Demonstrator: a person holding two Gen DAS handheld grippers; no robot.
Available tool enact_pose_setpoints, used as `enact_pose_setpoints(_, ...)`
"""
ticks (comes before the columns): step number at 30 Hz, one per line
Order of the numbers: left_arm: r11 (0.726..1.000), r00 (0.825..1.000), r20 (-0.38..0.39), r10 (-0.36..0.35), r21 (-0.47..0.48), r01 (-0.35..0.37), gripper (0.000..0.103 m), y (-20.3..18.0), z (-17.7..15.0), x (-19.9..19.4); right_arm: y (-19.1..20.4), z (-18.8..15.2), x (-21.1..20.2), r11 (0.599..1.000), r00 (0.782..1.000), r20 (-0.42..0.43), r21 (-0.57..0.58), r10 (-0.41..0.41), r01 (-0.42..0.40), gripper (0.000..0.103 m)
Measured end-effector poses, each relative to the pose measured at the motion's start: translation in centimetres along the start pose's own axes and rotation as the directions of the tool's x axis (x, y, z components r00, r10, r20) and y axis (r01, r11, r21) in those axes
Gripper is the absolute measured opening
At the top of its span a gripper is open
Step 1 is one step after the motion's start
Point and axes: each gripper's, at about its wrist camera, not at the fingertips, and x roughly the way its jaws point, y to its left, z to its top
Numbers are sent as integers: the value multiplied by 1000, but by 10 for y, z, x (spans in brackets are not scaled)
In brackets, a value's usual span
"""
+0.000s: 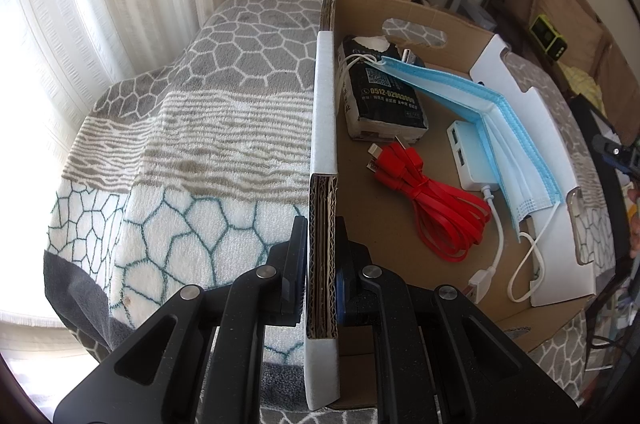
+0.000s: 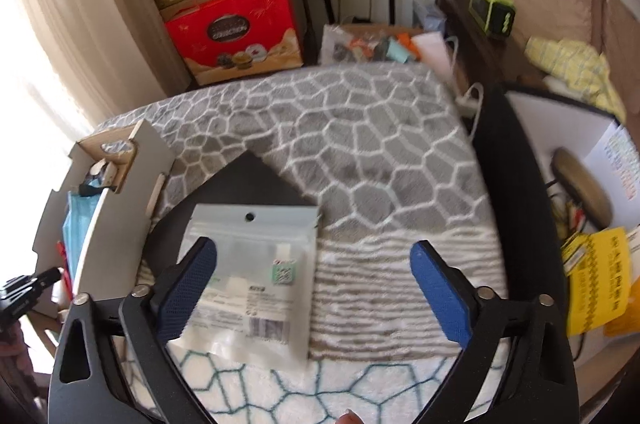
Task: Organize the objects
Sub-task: 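Return the right tool to the white zip bag, then grasp the white zip bag with the right tool and lift it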
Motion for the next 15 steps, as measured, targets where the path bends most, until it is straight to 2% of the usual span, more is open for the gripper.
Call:
enact_pose_setpoints(7,1000,1000,1,1,0,-1,10,-1,0,0,-4,-15,24,994,987,-117,48,107,-102,57)
enact_pose_setpoints(12,1000,1000,0,1,-1,-1,10,-1,0,0,-11,-17,23,985,980,-126,87,157,-147,57)
enact_pose_setpoints(15,1000,1000,1,3,0,-3,10,-1,0,0,-14,-17,22,968,963,-135,129,233,-216,57)
